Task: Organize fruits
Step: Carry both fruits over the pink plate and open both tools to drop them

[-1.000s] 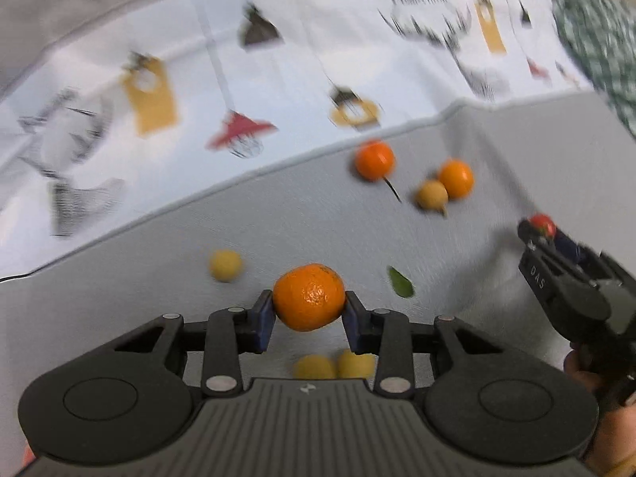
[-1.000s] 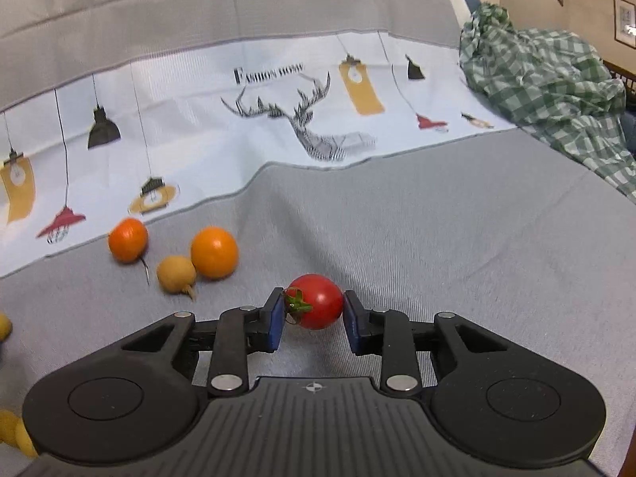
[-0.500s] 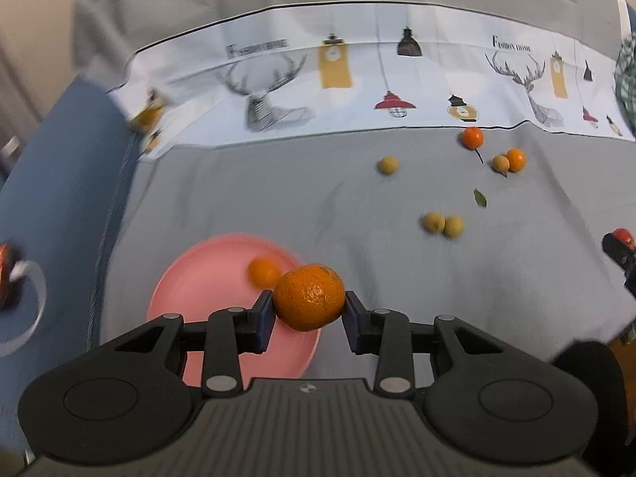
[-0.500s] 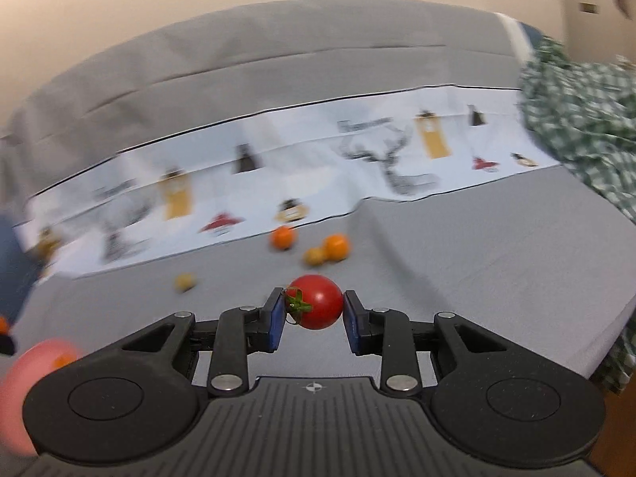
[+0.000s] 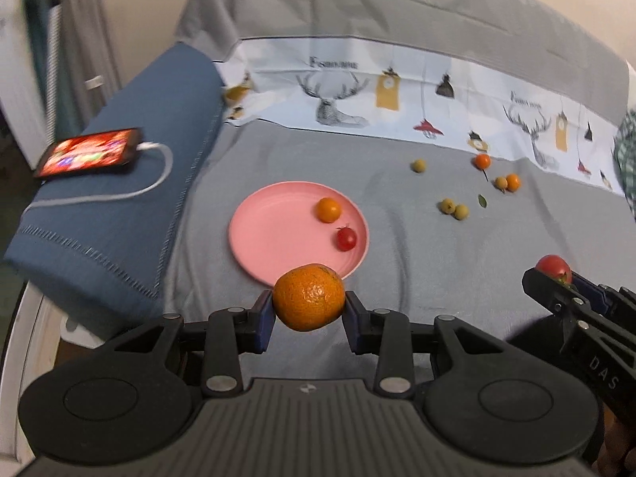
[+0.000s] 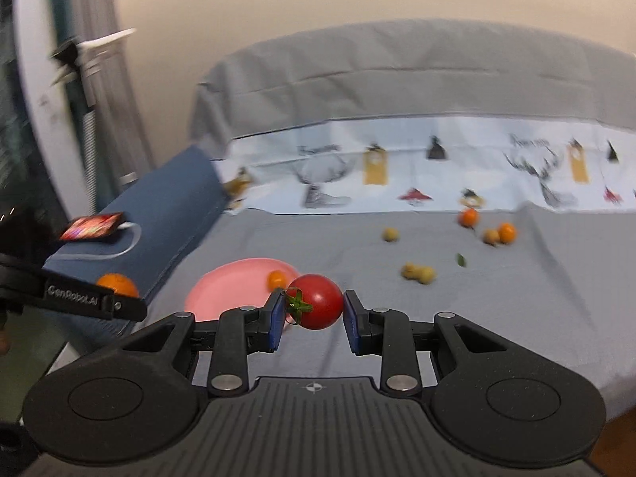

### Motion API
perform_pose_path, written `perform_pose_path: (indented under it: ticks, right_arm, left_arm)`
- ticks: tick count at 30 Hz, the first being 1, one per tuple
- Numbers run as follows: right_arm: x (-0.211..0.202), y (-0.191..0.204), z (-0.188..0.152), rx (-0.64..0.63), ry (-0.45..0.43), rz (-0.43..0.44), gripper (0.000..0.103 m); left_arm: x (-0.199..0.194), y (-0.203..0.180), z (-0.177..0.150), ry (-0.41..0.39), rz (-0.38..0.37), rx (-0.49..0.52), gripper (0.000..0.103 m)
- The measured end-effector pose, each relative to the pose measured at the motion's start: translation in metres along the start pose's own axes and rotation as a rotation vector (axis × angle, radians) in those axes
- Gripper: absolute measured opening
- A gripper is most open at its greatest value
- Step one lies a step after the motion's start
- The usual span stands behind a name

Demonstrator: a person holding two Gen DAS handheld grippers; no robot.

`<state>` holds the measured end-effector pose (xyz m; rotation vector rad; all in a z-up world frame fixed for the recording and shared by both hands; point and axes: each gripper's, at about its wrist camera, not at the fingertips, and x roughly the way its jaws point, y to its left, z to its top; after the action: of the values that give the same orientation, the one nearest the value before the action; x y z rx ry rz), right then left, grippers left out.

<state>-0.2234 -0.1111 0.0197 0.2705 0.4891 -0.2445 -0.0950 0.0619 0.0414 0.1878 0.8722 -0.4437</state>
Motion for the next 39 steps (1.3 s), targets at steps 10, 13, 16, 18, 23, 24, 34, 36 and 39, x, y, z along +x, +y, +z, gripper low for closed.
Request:
perform_pose_path:
  ticks: [10,13,16,18,23,24,34,36,39]
  right_arm:
    - [-0.034,0.038,-0.003,-0.115,-0.041,0.036,0.032]
    - [-0.037,0.04,-0.004,-0.116,-0.045,0.026,0.032]
    - [-0.037,0.041,-0.004,-0.114,-0.042,0.018,0.032]
    - [-0.038,0.041,-0.005,-0.113,-0.038,0.014,0.032]
    - [-0.035,0.04,-0.006,-0.111,-0.024,0.01,0.032]
    - [-0.034,0.04,-0.007,-0.109,-0.022,0.008,0.032]
    - [-0.028,0.041,-0.008,-0.109,0.001,-0.008,0.032]
    - [-0.026,0.043,-0.007,-0.109,0.006,-0.01,0.032]
    - [-0.019,0.047,-0.007,-0.116,0.02,-0.011,0.032]
  left_arm:
    - [-0.042,0.029,-0.026,-0.084,-0.002,-0.083,0.04]
    - [-0.045,0.031,-0.029,-0.088,-0.014,-0.09,0.04]
    - [-0.046,0.032,-0.029,-0.092,-0.023,-0.09,0.04]
    - [-0.045,0.032,-0.029,-0.092,-0.027,-0.088,0.04]
    - [-0.041,0.034,-0.028,-0.086,-0.026,-0.092,0.04]
    - [-0.04,0.034,-0.028,-0.084,-0.026,-0.092,0.04]
    - [-0.03,0.037,-0.027,-0.066,-0.036,-0.101,0.04]
    - [-0.028,0.039,-0.026,-0.061,-0.037,-0.106,0.04]
    - [-0.023,0.044,-0.025,-0.054,-0.032,-0.117,0.04]
